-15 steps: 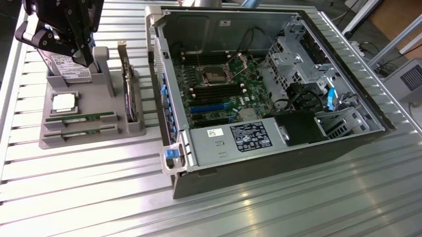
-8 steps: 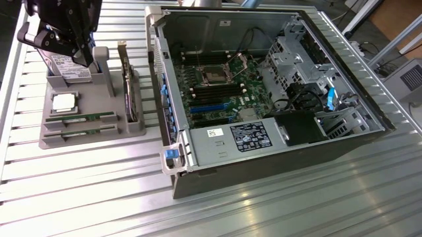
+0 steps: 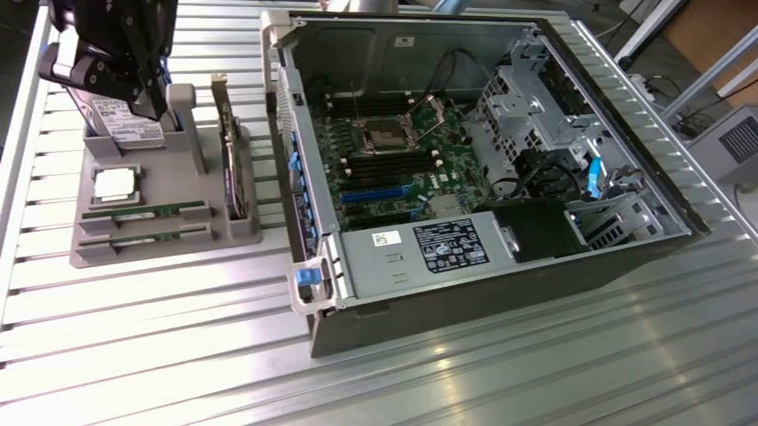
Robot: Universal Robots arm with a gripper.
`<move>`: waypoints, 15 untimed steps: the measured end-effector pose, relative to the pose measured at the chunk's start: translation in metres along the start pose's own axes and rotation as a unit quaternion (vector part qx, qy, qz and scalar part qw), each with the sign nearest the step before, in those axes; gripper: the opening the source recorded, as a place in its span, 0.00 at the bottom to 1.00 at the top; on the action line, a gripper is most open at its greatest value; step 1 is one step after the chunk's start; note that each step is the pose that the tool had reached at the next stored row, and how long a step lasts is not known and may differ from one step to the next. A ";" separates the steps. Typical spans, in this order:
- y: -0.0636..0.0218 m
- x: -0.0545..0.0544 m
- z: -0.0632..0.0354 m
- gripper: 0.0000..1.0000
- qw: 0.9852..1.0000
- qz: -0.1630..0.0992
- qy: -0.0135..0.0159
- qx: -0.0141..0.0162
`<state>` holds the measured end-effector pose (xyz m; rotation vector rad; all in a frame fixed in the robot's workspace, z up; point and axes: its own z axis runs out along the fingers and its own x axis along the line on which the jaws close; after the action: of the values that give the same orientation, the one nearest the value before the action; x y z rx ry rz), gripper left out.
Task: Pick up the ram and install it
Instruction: 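Pick up the ram and move it above insertion slot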
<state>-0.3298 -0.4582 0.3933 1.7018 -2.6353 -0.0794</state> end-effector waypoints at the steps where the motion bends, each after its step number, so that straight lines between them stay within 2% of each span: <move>1: 0.0000 0.000 0.0000 0.10 1.000 -0.002 0.000 0.000; 9: 0.0000 0.000 0.0000 0.10 0.999 -0.032 0.001 -0.001; 15: 0.0000 0.000 0.0000 0.10 0.999 -0.053 0.002 -0.001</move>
<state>-0.3298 -0.4582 0.3933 1.8372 -2.5394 -0.0790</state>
